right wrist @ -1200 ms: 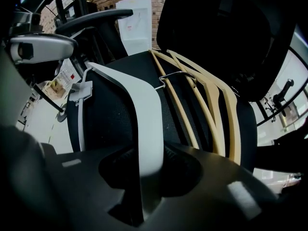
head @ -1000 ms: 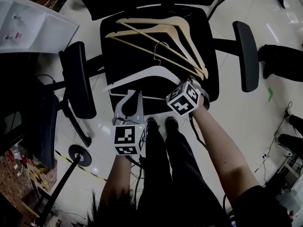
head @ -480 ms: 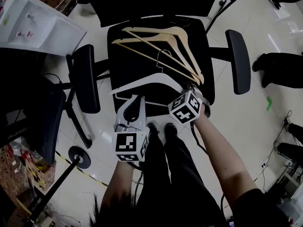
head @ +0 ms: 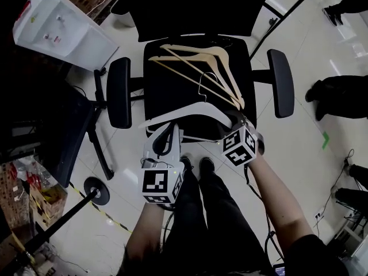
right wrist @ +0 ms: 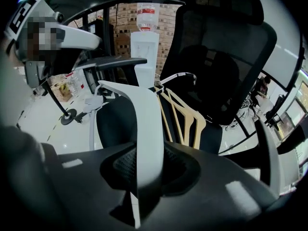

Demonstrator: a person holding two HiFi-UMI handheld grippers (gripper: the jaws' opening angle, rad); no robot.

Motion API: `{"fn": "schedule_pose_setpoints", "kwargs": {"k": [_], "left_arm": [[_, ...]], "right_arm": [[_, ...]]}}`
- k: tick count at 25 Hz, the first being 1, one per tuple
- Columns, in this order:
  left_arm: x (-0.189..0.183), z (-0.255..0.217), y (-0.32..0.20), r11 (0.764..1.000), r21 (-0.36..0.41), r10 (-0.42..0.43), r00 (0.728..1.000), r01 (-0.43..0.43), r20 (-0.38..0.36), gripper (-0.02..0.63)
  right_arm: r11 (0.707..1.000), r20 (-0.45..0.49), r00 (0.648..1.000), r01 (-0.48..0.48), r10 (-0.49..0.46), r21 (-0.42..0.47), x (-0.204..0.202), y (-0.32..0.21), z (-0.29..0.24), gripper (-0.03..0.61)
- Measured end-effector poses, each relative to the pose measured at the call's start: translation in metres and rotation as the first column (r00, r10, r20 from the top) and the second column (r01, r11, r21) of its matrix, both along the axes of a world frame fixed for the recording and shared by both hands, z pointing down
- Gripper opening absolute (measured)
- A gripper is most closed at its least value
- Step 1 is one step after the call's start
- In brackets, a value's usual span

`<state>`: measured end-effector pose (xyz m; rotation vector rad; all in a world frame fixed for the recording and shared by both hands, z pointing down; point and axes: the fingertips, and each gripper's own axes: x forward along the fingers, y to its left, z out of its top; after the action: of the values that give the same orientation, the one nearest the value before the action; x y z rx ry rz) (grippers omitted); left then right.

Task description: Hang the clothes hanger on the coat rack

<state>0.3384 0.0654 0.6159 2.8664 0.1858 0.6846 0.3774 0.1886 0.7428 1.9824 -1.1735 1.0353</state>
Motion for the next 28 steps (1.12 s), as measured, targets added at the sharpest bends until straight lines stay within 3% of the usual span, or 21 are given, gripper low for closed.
{"fn": "schedule_pose_setpoints", "kwargs": {"k": [8, 14, 20, 25, 28], "left_arm": [[-0.016, -0.073, 0.005, 0.996, 0.042, -0.08, 0.991, 0.085, -0.108, 0.005], [-0.036, -0.133, 0.003, 0.987, 0.04, -0.149, 0.977, 0.156, -0.151, 0.005], [-0.056, -0.173, -0.01, 0.97, 0.045, -0.224, 0.953, 0.237, -0.203, 0.005], [-0.079, -0.208, -0.025, 0.949, 0.063, -0.286, 0.928, 0.308, -0.238, 0.005], [-0.096, -0.236, -0.037, 0.924, 0.064, -0.35, 0.9, 0.377, -0.259, 0.005]], "right_arm": [[0.992, -0.079, 0.995, 0.067, -0.058, 0.111, -0.006, -0.006, -0.085, 0.094], [0.966, -0.105, 0.985, 0.159, -0.14, 0.204, -0.025, -0.024, -0.147, 0.094], [0.943, -0.183, 0.96, 0.248, -0.21, 0.22, -0.03, -0.045, -0.198, 0.092], [0.902, -0.203, 0.933, 0.344, -0.297, 0.261, -0.043, -0.069, -0.237, 0.092], [0.862, -0.237, 0.896, 0.432, -0.376, 0.264, -0.052, -0.088, -0.262, 0.092]]}}
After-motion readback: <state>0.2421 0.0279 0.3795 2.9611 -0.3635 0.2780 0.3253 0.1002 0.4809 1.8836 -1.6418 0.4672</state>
